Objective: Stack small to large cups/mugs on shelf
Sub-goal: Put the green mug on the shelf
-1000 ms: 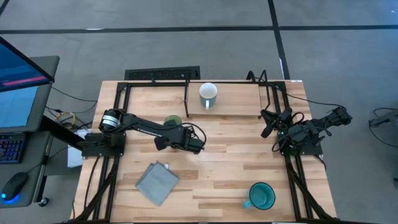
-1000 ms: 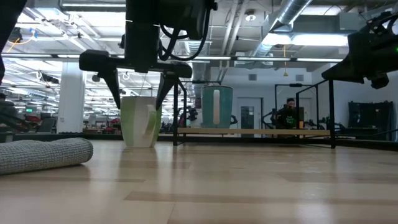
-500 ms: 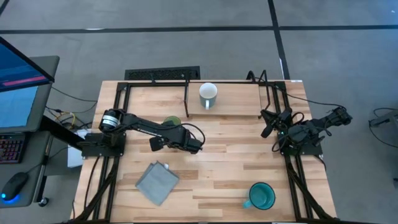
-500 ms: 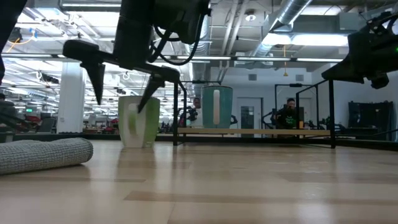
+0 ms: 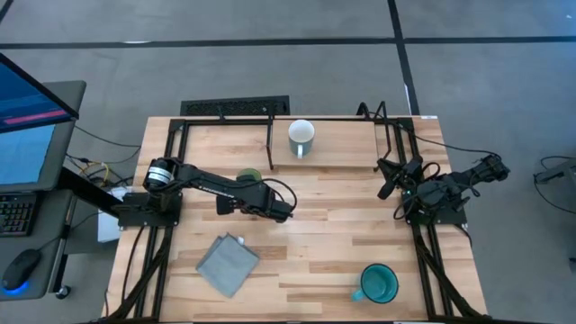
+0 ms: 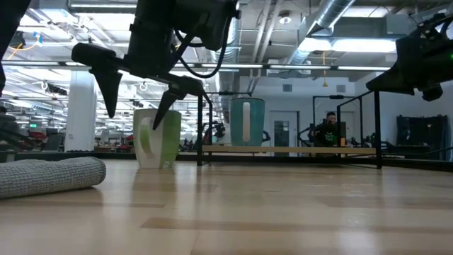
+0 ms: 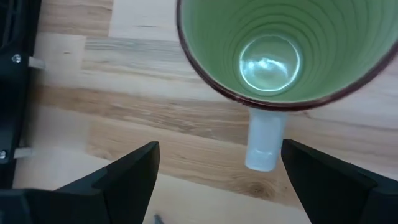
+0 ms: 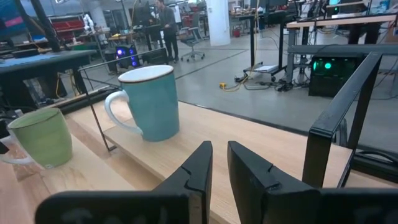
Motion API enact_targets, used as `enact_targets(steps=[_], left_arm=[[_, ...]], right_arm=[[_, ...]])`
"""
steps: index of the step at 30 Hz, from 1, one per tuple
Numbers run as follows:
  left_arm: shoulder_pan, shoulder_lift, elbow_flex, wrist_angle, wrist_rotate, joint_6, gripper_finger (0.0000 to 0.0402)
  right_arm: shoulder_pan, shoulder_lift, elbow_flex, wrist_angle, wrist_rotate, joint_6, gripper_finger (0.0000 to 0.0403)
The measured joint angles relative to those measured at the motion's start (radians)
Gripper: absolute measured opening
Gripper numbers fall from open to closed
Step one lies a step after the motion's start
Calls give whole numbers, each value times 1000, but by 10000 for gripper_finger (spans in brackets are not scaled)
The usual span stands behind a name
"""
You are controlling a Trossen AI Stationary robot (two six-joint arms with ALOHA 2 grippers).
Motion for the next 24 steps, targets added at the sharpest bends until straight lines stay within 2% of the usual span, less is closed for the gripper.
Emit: enact_targets(steps=[6,24], left_arm=[[2,0,0,39,-10,94,328],[7,-1,0,38,-31,154,328]], right_arm=[[0,0,0,0,0,0,74],[0,0,0,0,0,0,74]])
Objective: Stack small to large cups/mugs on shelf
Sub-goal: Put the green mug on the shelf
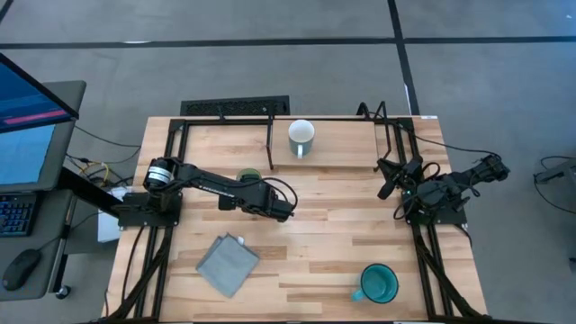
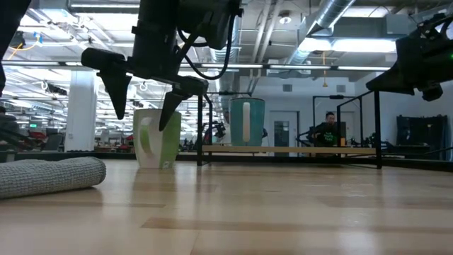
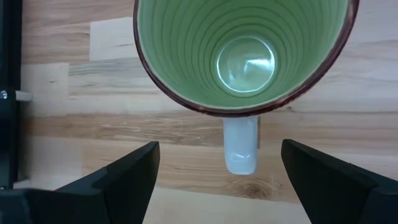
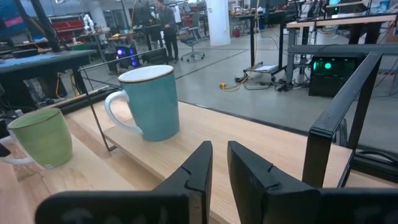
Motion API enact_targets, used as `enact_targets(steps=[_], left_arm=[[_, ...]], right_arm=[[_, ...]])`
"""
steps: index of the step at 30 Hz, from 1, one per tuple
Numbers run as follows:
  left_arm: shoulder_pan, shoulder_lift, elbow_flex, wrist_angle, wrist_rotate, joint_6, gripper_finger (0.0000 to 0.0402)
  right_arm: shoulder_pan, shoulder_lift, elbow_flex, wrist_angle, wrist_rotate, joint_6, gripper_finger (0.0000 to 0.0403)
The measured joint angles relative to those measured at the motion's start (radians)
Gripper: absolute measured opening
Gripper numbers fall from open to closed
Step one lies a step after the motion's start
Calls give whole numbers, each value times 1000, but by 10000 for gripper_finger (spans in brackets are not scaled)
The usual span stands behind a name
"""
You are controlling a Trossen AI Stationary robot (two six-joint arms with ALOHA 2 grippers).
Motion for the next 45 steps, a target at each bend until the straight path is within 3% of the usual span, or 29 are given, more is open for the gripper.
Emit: enact_targets(steps=[20,33,45], left_arm=[[0,0,0,-1,7,10,325],[23,0,0,8,-4,-32,235],[33,-2,-29,58,-8,-43,226]], right_arm=[[0,0,0,0,0,0,74],[0,0,0,0,0,0,74],[0,0,0,0,0,0,74]])
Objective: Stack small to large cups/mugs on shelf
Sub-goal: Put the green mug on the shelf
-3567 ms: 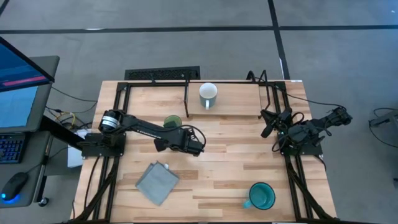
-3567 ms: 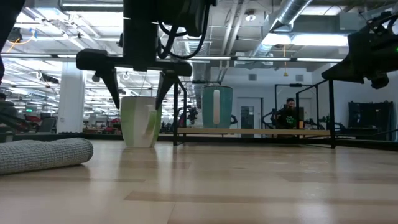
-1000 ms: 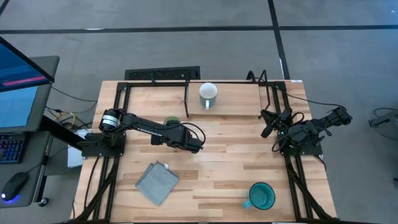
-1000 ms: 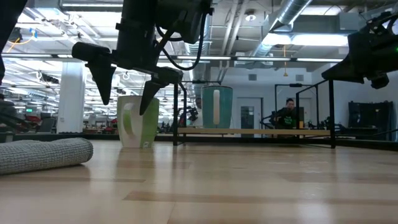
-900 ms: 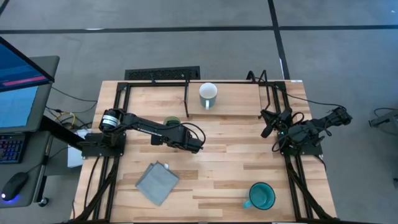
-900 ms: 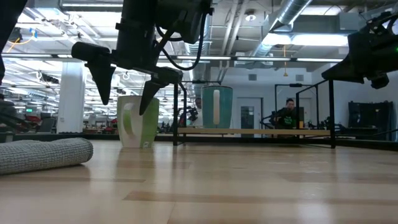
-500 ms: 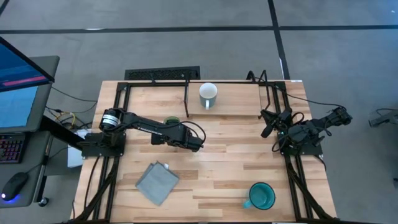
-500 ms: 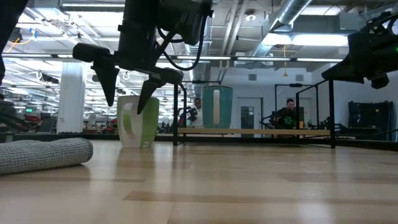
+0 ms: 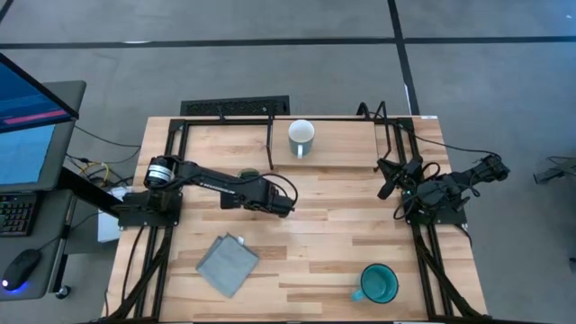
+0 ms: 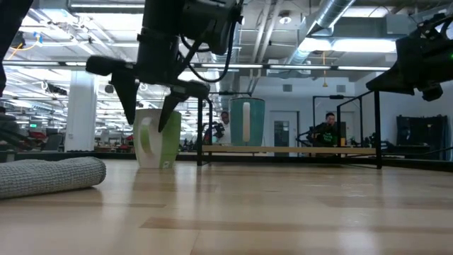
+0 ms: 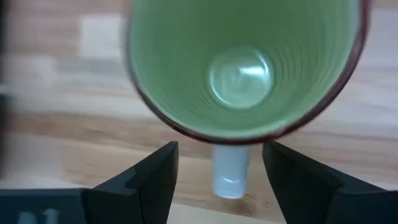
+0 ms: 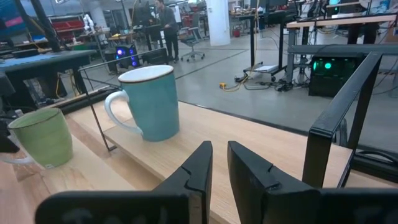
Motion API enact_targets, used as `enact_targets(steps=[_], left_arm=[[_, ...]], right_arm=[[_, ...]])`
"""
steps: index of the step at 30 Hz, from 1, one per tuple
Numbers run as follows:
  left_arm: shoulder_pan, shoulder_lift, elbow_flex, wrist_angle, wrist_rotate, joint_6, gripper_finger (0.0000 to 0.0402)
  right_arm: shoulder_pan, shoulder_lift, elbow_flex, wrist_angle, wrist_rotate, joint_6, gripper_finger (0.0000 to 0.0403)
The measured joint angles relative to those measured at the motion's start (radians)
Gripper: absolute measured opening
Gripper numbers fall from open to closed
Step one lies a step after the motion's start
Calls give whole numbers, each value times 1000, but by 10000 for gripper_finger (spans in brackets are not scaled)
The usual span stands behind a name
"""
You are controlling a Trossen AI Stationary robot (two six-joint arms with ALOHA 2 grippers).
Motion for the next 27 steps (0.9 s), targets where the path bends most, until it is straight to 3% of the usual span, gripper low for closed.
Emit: enact_targets(steps=[6,17,27], left_arm=[[0,3,-83,133,59,2,226],[0,2,-57,121,-14,-5,226],[0,2,-38,35,-14,-30,226]], right_arm=[[0,0,0,0,0,0,74],[0,0,0,0,0,0,74],[0,0,0,0,0,0,74]])
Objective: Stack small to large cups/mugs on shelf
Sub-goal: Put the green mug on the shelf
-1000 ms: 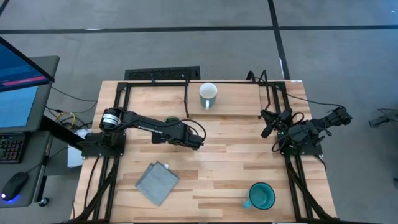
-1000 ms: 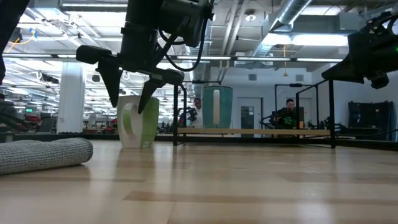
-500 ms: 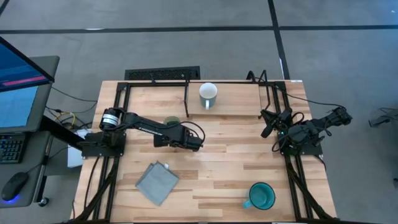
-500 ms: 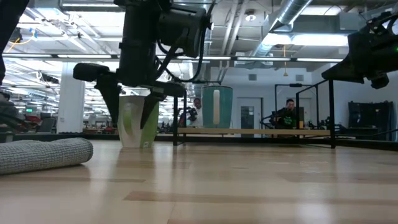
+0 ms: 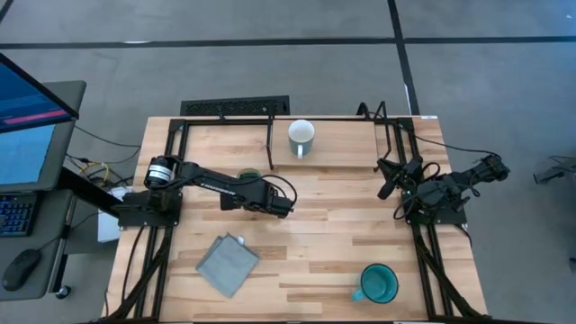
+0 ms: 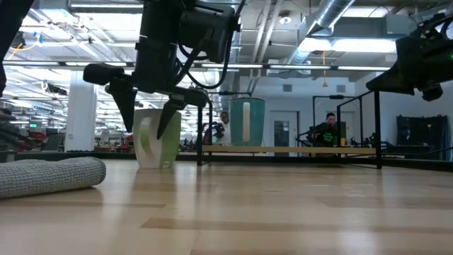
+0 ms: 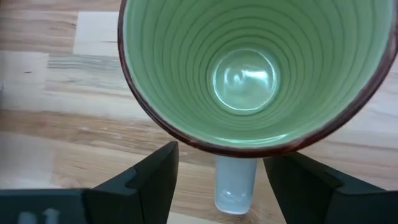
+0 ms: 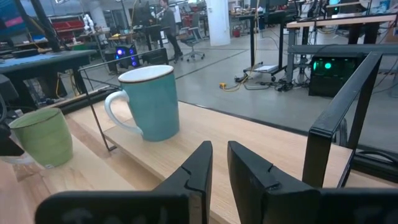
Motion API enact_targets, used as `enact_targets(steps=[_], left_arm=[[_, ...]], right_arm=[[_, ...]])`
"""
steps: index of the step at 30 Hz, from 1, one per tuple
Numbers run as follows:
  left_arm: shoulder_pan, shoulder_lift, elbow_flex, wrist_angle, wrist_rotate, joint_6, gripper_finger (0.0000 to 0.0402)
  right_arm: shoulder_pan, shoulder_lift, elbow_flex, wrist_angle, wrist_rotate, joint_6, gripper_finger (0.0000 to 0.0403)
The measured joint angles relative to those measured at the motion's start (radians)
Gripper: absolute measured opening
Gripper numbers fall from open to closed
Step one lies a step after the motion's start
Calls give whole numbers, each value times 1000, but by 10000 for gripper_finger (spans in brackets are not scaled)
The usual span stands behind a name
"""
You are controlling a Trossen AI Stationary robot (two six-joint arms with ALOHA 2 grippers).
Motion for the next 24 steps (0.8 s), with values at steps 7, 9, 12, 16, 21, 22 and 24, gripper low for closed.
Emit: enact_targets(steps=[7,9,12,16,21,22,24], left_arm=[[0,0,0,1,-5,-7,203],[0,0,0,1,-5,-7,189],[0,0,0,2,-5,-5,166],[0,0,0,2,-5,3,136],[0,0,0,10,-5,37,108],[0,0,0,16,-4,46,103],[0,0,0,19,0,55,95]], right_arm=[[0,0,0,0,0,0,74],[0,0,0,0,0,0,74],[0,0,0,0,0,0,74],[0,0,0,0,0,0,74],[0,0,0,0,0,0,74],[0,0,0,0,0,0,74],[0,0,0,0,0,0,74]])
